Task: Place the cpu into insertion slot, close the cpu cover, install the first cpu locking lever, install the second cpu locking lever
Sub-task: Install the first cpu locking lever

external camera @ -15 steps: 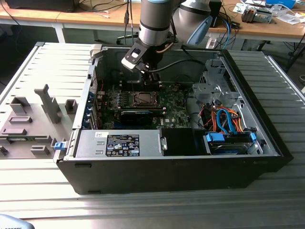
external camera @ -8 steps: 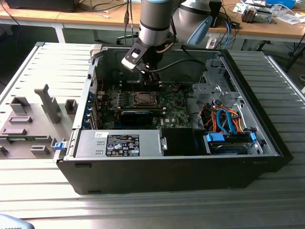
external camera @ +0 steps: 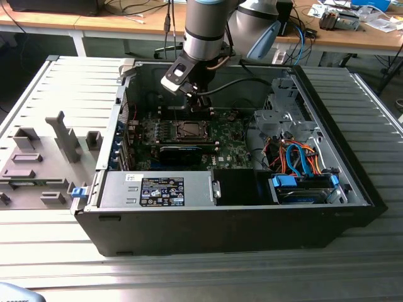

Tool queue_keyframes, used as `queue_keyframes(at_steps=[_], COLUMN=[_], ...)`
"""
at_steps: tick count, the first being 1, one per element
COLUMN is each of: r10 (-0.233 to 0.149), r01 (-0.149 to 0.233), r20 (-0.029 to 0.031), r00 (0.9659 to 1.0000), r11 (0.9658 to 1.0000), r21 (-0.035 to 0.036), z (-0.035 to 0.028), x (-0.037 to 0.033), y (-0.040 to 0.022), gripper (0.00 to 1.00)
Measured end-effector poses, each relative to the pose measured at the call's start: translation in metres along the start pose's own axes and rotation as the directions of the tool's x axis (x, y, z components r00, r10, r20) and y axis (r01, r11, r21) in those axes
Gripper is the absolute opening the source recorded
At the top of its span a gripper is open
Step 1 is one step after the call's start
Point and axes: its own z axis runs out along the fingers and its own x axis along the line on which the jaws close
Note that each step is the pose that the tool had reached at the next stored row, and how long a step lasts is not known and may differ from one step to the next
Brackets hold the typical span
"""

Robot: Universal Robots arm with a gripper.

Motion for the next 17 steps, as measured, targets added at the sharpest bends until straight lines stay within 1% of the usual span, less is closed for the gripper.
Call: queue_keyframes(at_steps=[17], r10=[-0.019], r01=[0.019], r20=[0.0006], r00=[0.9998], r11=[0.9998], r21=[0.0015], z=[0.0000], x=[0.0000], y=[0.0000], gripper=[0.11])
